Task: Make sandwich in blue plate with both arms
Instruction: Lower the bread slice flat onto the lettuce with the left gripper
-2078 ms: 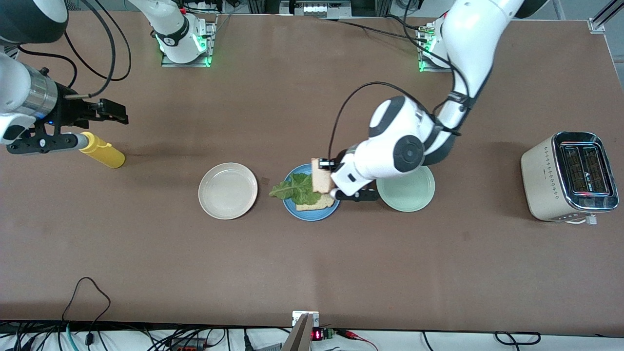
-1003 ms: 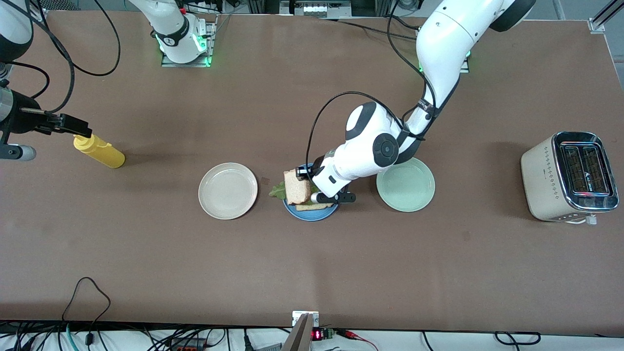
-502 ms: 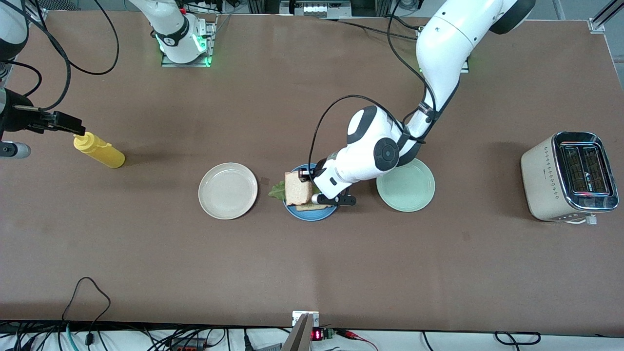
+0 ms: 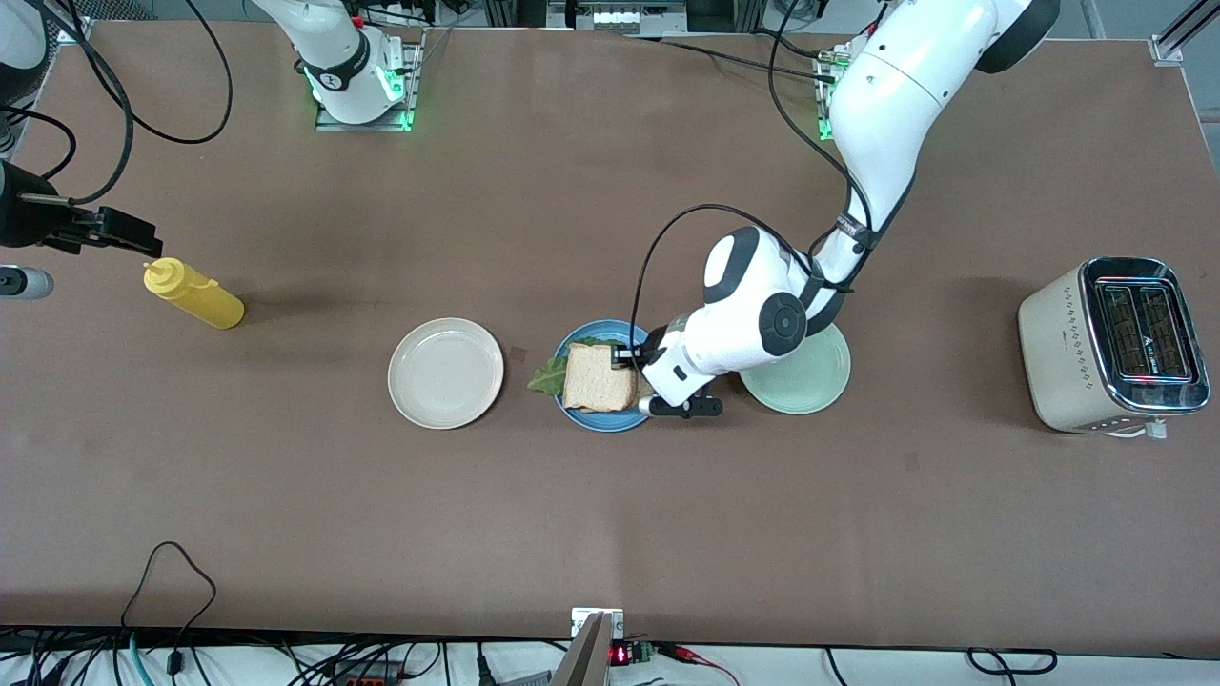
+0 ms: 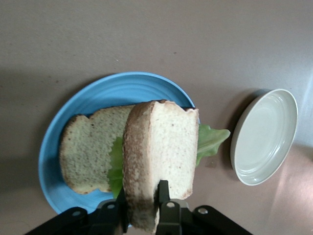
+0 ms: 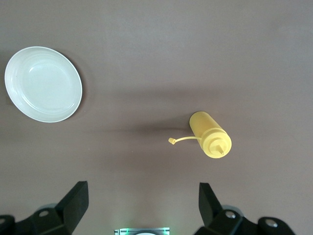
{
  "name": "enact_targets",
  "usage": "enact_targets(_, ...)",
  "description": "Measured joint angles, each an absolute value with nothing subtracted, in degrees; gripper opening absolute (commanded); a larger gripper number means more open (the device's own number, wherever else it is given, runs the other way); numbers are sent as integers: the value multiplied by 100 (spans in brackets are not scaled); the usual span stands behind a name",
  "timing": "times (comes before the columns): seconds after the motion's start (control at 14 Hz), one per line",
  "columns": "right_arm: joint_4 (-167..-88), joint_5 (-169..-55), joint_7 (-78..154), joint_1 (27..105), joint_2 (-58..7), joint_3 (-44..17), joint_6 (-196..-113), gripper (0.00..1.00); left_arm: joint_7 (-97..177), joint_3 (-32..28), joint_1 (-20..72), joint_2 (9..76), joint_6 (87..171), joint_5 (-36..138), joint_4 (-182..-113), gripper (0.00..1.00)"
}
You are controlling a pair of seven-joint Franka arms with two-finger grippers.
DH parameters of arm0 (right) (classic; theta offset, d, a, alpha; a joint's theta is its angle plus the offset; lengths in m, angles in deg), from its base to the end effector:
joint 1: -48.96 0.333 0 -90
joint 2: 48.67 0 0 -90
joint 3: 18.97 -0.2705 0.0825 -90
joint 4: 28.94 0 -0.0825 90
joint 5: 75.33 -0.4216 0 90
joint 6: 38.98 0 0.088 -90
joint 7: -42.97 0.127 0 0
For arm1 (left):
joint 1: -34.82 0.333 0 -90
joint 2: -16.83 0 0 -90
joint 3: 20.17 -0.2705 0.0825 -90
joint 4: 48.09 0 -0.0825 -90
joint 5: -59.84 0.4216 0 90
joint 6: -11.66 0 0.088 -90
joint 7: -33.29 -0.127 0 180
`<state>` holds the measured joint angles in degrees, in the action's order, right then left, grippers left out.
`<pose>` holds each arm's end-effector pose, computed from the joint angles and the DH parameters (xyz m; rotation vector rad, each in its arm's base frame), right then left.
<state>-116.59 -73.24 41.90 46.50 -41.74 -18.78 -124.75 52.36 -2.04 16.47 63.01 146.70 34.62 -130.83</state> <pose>0.6080 -0.0329 0.5013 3.1001 -0.0426 -0.2406 0.6074 -0.4244 0.1709 2.5889 0.1345 -0.1957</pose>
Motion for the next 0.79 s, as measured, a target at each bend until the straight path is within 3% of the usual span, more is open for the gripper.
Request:
enact_targets(0.64,-11669,-7324,4188,4669,-4173,-1901,-12482,100,5219,-204,1672,6414,14670,3462,-13383,29)
enact_targets(0.72,-11670,-7324,4188,4669,-4172,-1900,-12482,100,5220,-203,1674,6413,14670,3462,-13395,32)
enact_targets(0.79,-11671,-7324,4188,4669,-4172,-1900,-12482,100,5221,-203,1675,6412,14670,3462,-13394,43)
